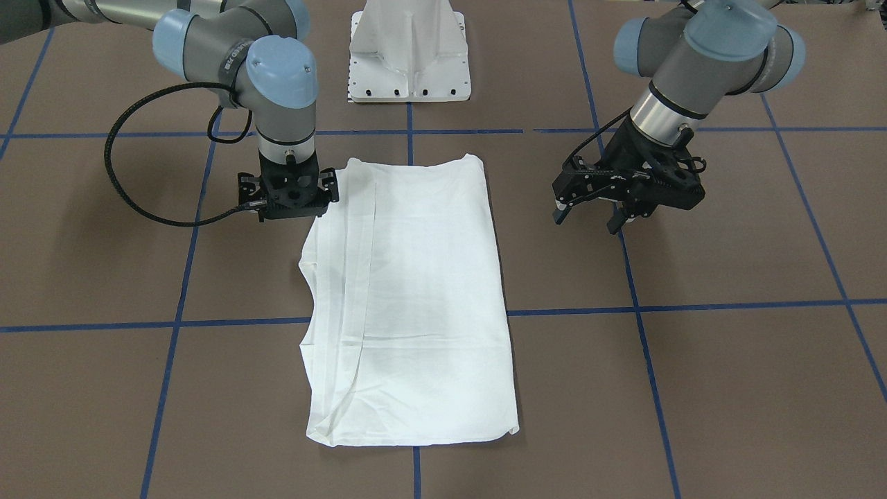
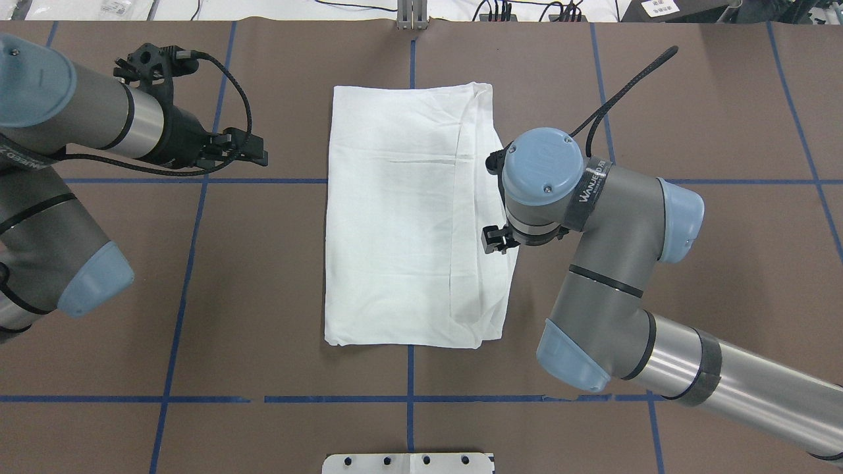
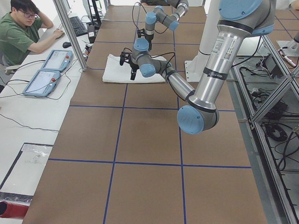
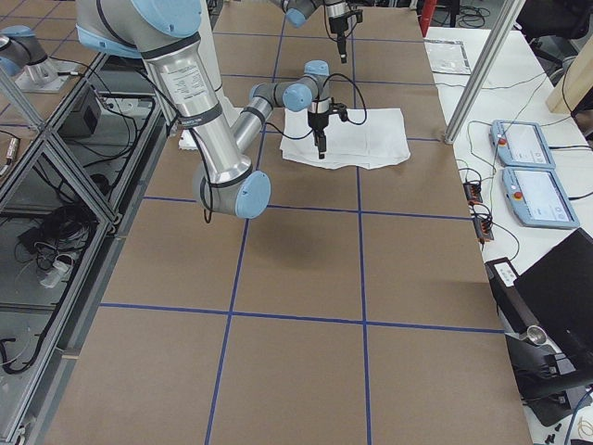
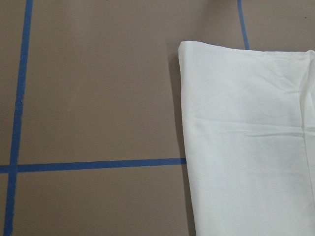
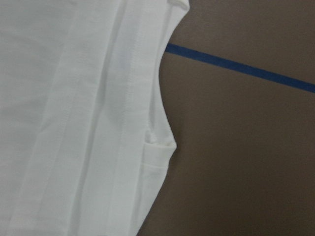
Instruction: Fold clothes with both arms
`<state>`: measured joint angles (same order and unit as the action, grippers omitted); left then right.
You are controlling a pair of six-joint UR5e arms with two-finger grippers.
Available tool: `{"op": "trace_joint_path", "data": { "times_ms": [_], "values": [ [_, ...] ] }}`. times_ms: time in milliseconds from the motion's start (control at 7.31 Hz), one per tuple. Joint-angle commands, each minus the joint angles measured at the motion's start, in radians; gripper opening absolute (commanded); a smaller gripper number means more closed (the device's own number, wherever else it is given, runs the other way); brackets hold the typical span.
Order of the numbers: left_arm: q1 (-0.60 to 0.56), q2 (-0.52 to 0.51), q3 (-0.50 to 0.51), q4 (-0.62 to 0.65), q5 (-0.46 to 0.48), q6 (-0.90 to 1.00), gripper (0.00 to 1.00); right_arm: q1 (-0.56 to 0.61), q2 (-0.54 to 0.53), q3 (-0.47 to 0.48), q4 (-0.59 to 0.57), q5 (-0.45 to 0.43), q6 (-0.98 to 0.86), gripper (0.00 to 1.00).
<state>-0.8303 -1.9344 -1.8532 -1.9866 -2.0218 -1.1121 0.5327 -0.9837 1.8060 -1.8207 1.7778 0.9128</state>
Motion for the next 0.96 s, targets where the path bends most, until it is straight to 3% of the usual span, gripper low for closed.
{"op": "trace_joint_path", "data": {
  "times_ms": [0, 820],
  "values": [
    [0.0, 0.003, 0.0, 0.0, 0.0, 0.002, 1.0, -0.103, 0.037, 0.013, 0.005, -0.043, 0.009, 1.0],
    [0.0, 0.017, 0.02, -0.012, 0.0, 0.012, 1.0, -0.2, 0.088, -0.062, 0.003, -0.156, -0.008, 1.0]
  ]
}}
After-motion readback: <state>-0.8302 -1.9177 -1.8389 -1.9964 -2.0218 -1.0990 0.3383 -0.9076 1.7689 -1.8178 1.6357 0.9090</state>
